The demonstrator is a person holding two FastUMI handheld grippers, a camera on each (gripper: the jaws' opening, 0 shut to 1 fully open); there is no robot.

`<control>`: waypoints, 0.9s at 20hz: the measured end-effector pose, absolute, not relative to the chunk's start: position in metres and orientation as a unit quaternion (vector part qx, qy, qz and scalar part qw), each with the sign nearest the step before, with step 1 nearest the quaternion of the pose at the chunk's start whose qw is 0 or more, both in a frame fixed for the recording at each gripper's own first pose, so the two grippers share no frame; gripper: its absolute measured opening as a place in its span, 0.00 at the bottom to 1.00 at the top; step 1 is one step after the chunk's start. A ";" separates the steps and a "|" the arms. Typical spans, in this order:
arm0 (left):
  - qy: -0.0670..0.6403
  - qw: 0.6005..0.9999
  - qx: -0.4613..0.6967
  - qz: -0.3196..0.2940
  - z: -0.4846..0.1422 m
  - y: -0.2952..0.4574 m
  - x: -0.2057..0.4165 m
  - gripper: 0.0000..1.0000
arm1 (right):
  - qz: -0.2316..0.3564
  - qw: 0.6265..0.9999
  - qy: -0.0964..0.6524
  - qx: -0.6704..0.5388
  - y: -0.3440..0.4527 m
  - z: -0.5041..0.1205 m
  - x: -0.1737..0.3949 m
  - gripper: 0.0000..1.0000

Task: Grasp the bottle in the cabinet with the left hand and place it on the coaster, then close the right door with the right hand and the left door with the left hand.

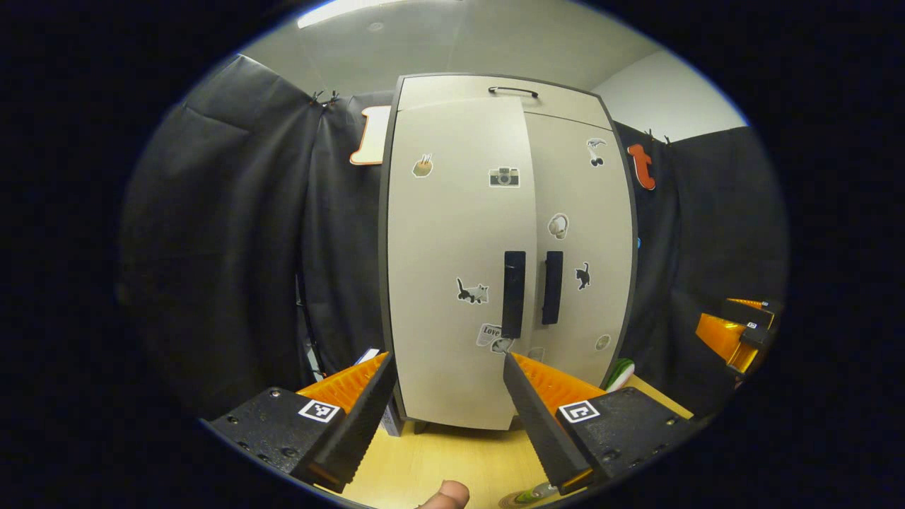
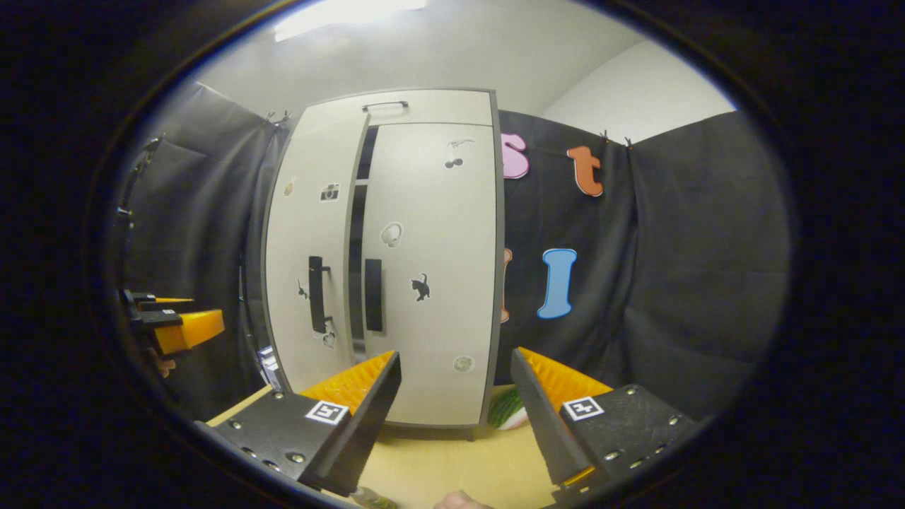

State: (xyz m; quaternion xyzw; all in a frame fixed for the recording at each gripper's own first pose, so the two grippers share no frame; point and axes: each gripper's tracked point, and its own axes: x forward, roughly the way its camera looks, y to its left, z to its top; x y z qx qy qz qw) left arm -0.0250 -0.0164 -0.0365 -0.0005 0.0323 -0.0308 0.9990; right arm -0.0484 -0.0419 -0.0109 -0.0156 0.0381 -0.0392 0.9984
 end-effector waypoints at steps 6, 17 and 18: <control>0.032 0.999 0.003 -0.034 -0.039 -0.029 -0.034 0.97 | -0.036 0.999 0.037 -0.017 -0.046 -0.009 -0.042 0.92; 0.008 0.999 -0.010 -0.036 -0.019 -0.062 -0.023 0.97 | -0.033 0.999 0.024 -0.024 -0.067 0.002 -0.039 0.95; 0.009 0.999 -0.010 -0.035 -0.021 -0.065 -0.022 0.94 | -0.031 0.999 0.022 -0.024 -0.069 0.002 -0.038 0.95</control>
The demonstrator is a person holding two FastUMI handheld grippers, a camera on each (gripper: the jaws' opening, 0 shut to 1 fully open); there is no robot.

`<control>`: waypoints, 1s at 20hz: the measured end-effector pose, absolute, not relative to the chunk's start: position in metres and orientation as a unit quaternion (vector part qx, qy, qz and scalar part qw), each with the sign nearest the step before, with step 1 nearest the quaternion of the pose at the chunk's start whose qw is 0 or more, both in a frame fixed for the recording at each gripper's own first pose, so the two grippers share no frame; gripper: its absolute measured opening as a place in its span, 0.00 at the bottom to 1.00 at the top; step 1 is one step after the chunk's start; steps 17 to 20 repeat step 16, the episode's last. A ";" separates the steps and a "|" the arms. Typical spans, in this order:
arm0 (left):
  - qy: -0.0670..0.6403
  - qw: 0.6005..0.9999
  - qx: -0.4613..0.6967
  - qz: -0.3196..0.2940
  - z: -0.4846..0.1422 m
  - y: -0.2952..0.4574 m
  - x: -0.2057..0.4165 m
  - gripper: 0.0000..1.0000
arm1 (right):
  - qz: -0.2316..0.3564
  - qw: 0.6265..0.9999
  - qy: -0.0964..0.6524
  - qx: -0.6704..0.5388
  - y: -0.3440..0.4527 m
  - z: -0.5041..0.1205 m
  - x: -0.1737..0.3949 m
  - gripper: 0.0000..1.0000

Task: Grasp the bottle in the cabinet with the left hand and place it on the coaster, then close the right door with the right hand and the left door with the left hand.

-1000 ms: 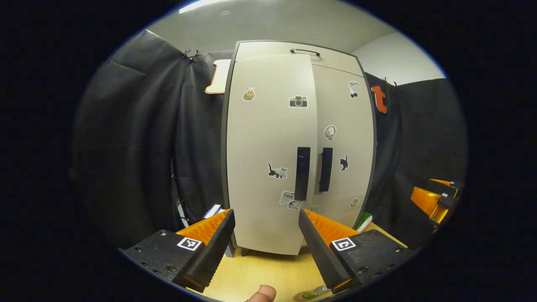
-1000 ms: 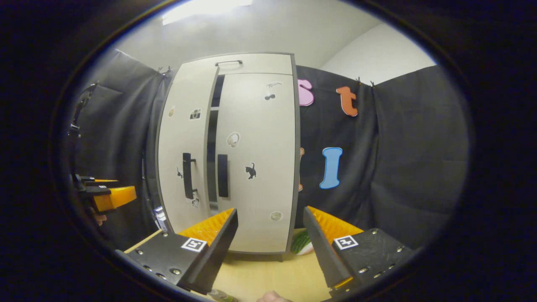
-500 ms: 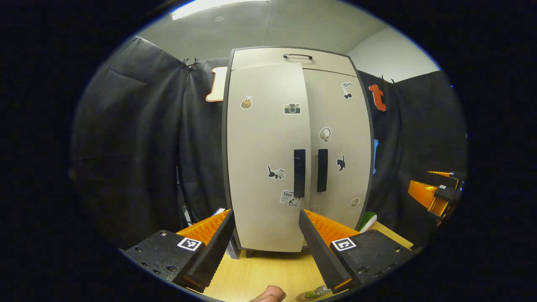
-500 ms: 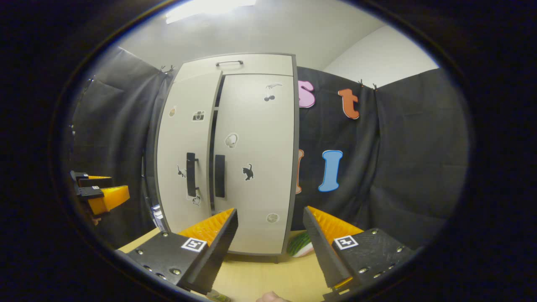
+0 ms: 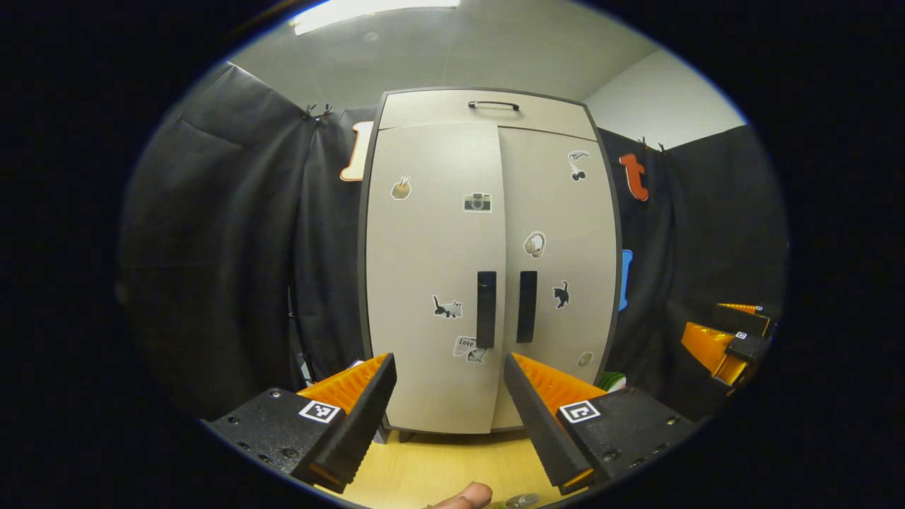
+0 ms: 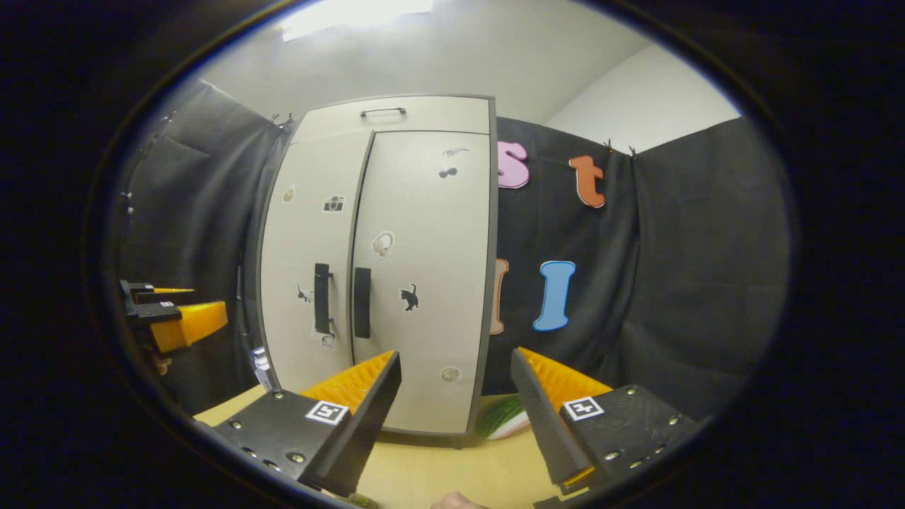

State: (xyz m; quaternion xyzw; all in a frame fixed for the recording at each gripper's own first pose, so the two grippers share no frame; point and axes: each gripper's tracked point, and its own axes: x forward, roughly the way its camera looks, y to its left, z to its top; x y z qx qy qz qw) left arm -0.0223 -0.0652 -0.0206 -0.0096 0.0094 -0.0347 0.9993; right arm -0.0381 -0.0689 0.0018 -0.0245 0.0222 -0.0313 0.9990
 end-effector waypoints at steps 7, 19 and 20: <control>0.011 1.000 -0.012 -0.026 -0.024 -0.085 -0.019 0.97 | -0.010 1.000 0.002 -0.019 -0.073 0.009 -0.037 0.95; -0.013 1.000 -0.001 -0.011 -0.004 -0.081 -0.008 0.96 | -0.019 0.999 -0.024 -0.018 -0.095 0.050 -0.018 0.94; -0.013 1.000 -0.001 -0.011 -0.004 -0.081 -0.008 0.96 | -0.019 0.999 -0.024 -0.018 -0.095 0.050 -0.018 0.94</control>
